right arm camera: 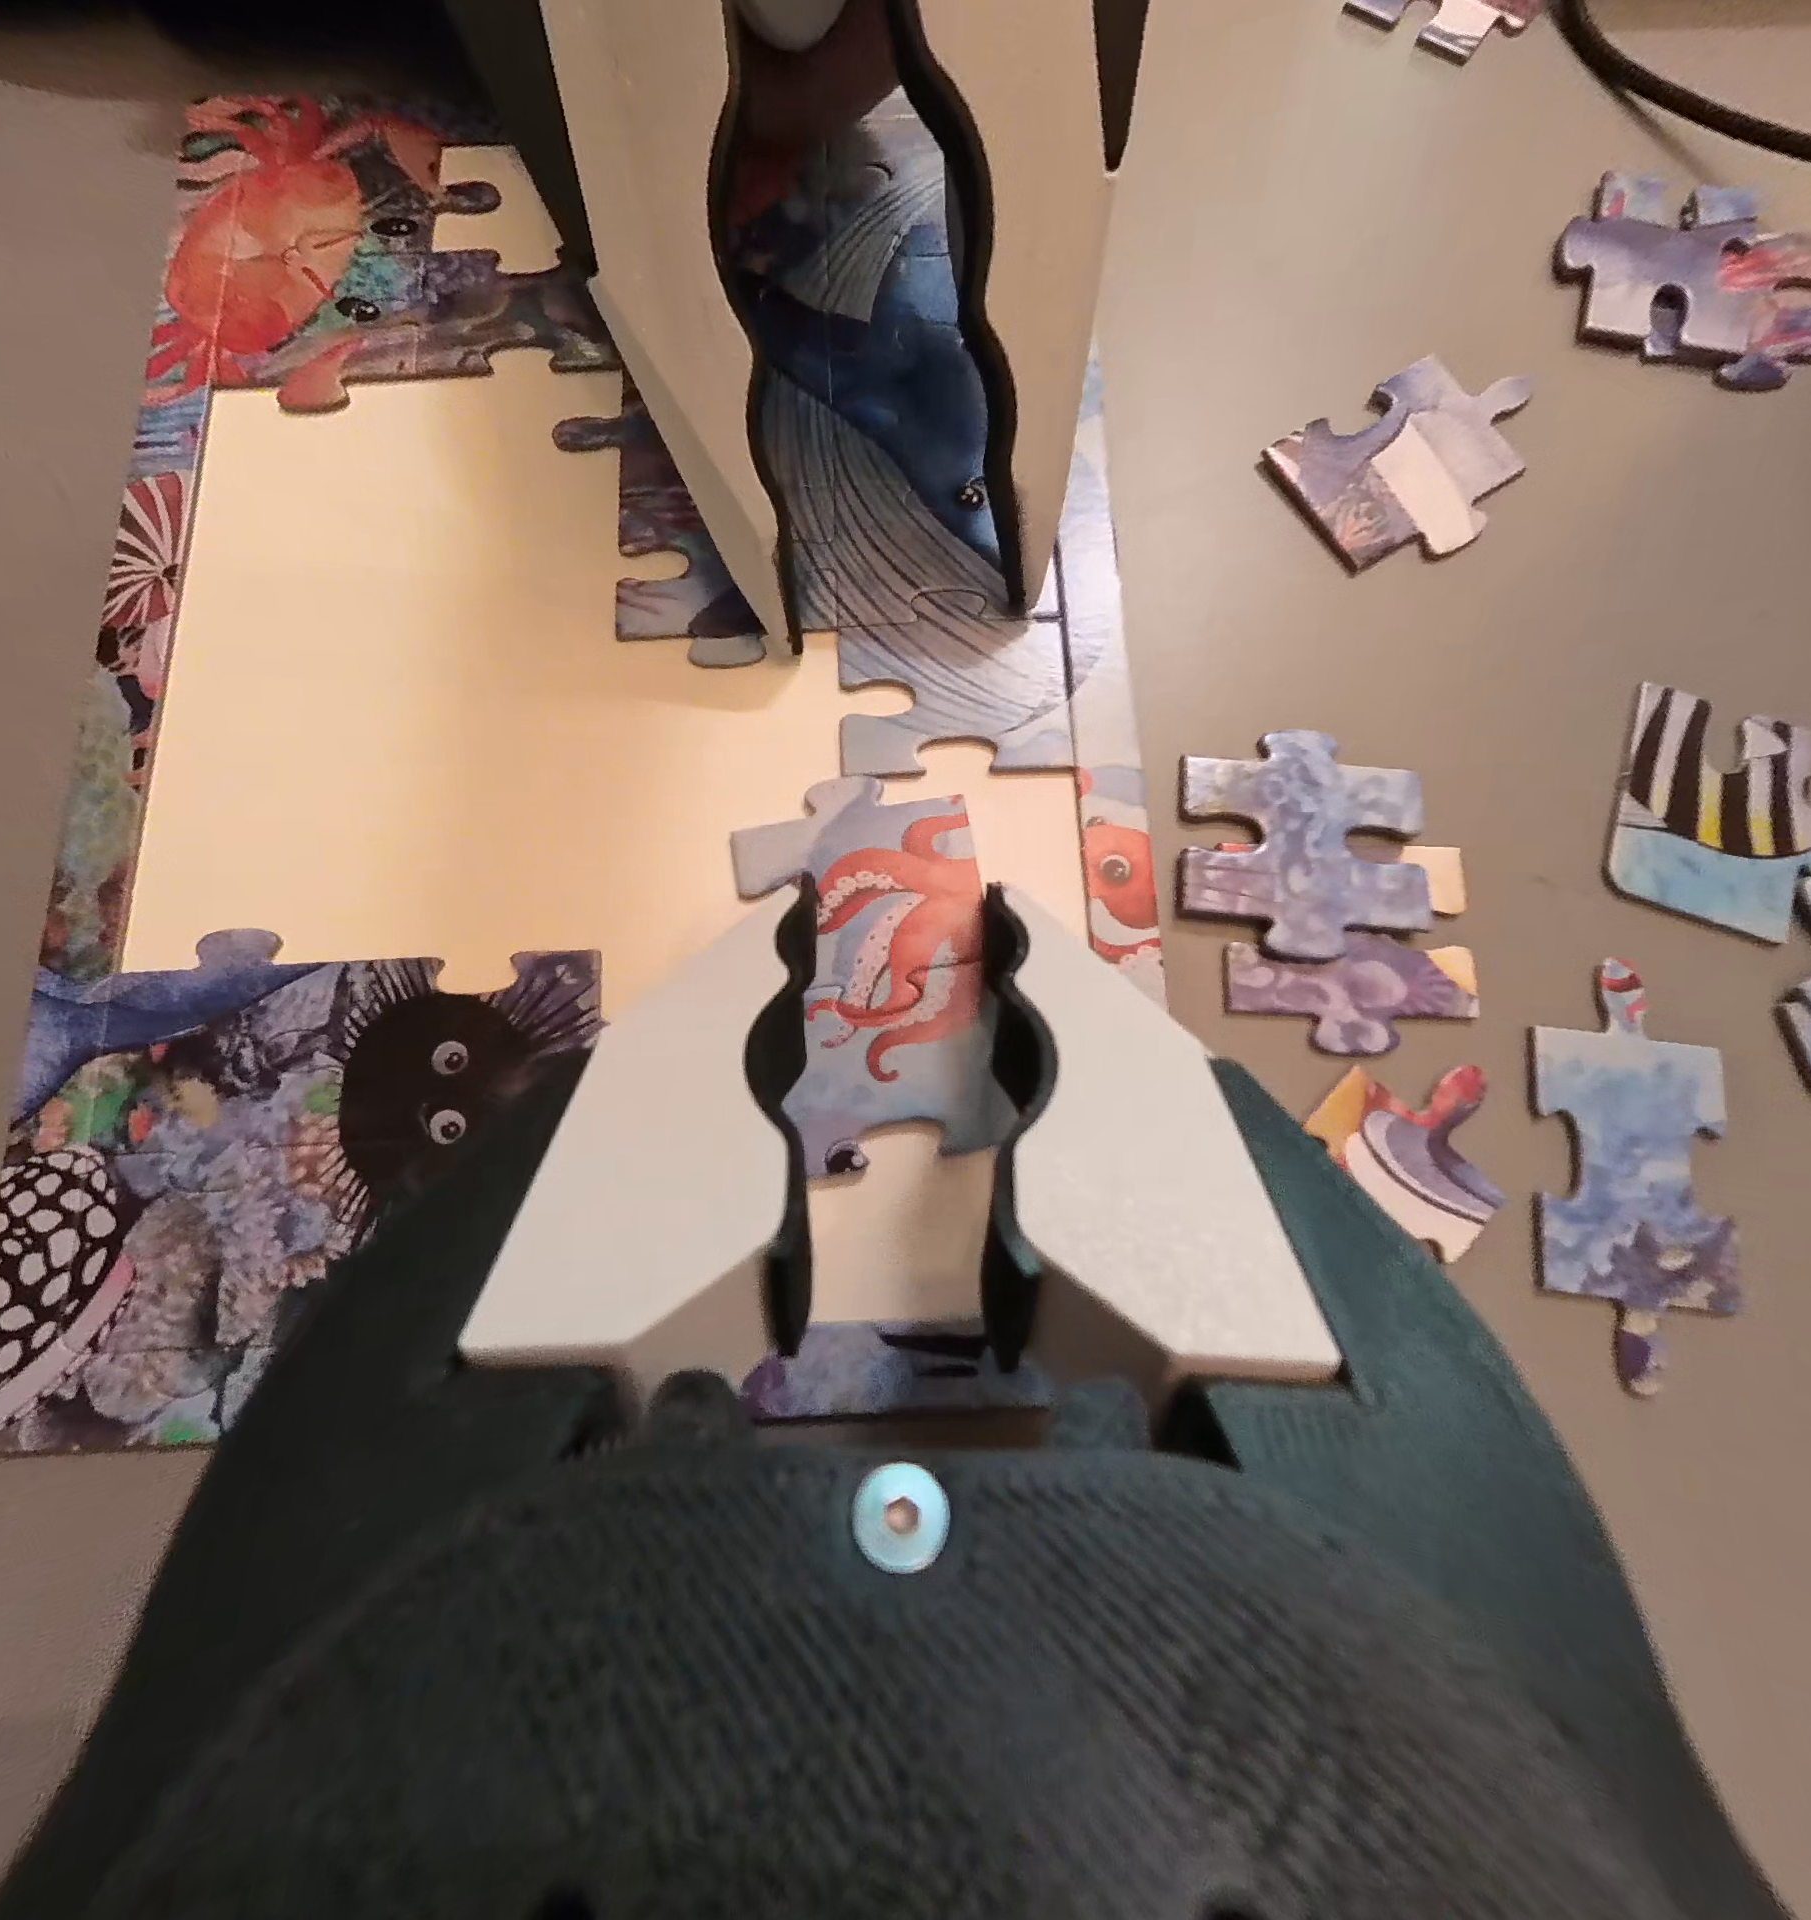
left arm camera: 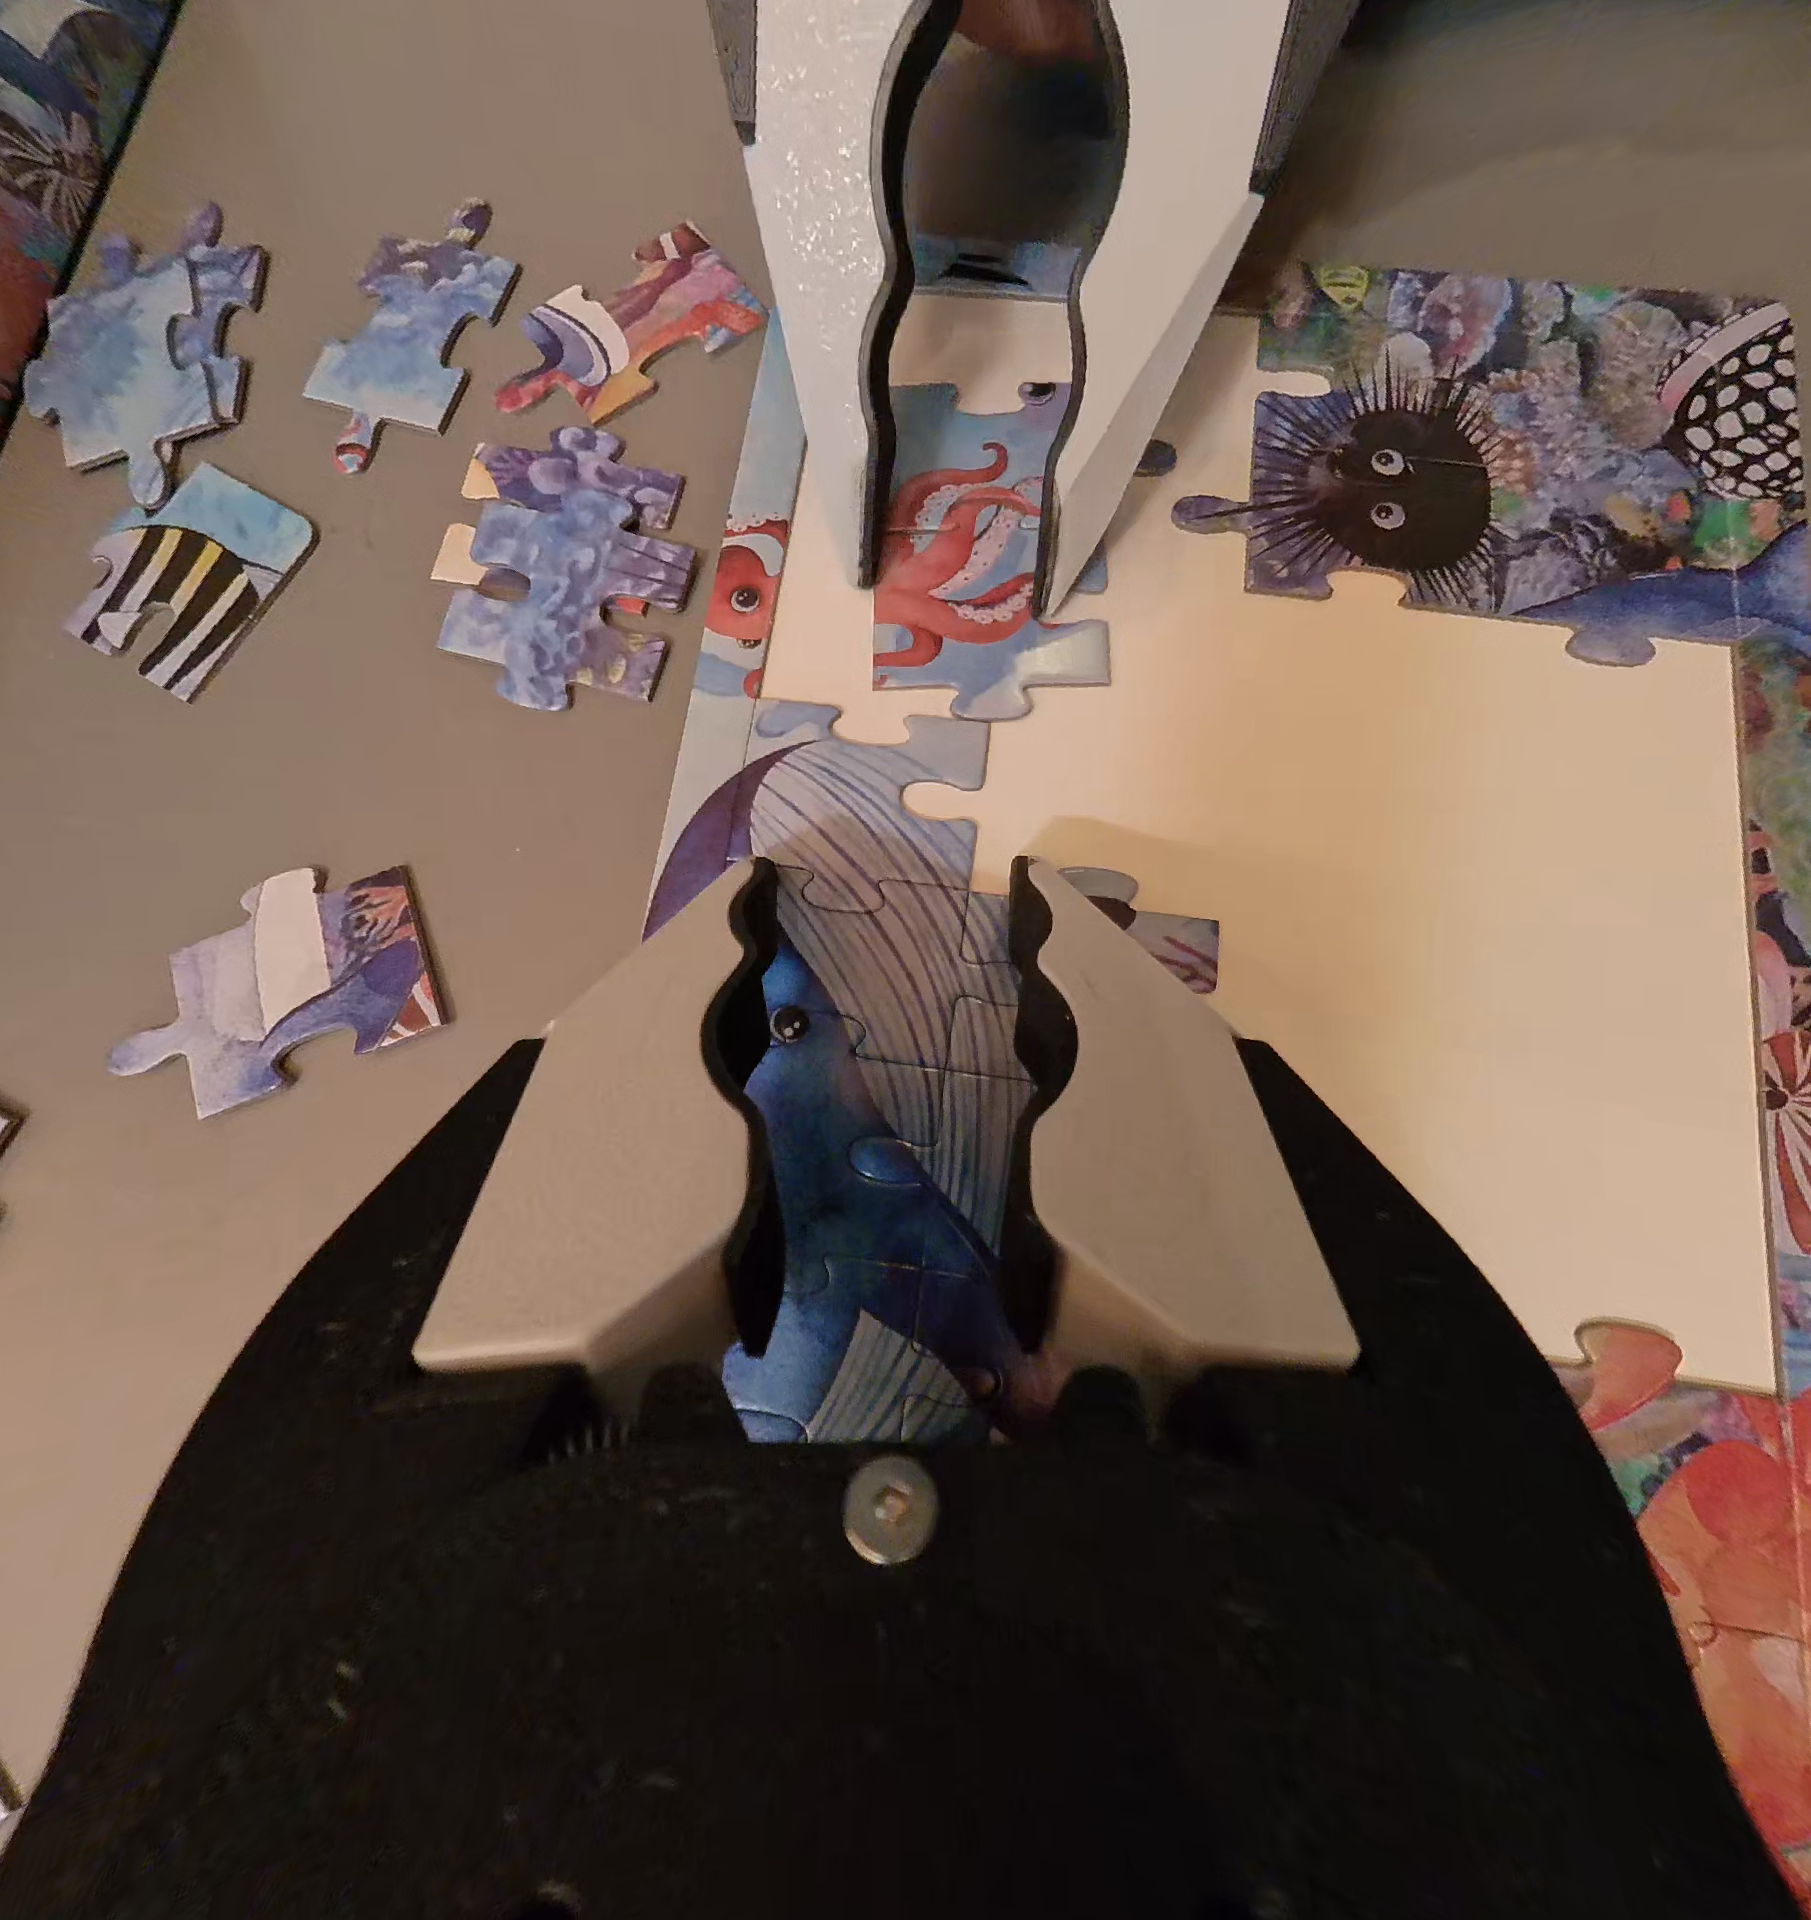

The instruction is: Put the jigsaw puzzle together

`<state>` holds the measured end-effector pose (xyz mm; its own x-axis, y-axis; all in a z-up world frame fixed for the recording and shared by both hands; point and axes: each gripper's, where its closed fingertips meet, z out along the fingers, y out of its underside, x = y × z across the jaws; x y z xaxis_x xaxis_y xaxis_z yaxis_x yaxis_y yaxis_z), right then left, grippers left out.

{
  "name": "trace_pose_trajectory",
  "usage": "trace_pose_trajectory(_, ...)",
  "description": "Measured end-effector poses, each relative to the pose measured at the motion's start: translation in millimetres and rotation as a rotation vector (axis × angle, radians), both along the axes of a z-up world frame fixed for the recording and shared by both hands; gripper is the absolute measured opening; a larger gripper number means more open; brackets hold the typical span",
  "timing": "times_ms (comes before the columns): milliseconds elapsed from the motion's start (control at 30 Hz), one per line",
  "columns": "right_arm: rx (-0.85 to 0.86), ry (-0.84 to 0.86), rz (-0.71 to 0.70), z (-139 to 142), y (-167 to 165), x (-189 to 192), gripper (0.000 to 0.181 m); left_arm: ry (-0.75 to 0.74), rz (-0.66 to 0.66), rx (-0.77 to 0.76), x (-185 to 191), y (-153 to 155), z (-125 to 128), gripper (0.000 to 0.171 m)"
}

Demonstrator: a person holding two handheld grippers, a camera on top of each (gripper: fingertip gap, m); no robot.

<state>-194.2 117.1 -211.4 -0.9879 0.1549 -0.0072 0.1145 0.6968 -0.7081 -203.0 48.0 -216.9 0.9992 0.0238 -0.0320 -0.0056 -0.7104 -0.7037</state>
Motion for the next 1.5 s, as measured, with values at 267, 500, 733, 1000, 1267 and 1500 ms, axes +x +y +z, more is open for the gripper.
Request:
trace_pose_trajectory(267, -0.013, -0.016, 0.021, 2, -6, 7, 0.052, 0.006, 0.001, 0.000, 0, 0, 0, 0.043)
trace_pose_trajectory(500, 0.022, 0.006, 0.013, -2, -20, 7, 0.050, 0.005, 0.002, -0.001, 0, 0, 0, 0.043)
trace_pose_trajectory(733, 0.007, 0.000, 0.012, -1, -28, 6, 0.045, 0.008, 0.003, 0.000, 0, 0, 0, 0.043)
trace_pose_trajectory(1000, 0.001, 0.046, -0.034, 4, -33, -9, 0.045, 0.007, 0.003, -0.001, 0, 0, 0, 0.043)
trace_pose_trajectory(1267, 0.041, 0.068, -0.046, 0, -38, -14, 0.045, 0.011, 0.002, -0.001, 0, 0, 0, 0.042)
trace_pose_trajectory(1500, 0.039, 0.073, -0.053, 1, -37, -15, 0.046, 0.012, 0.002, -0.001, 1, 1, 0, 0.042)
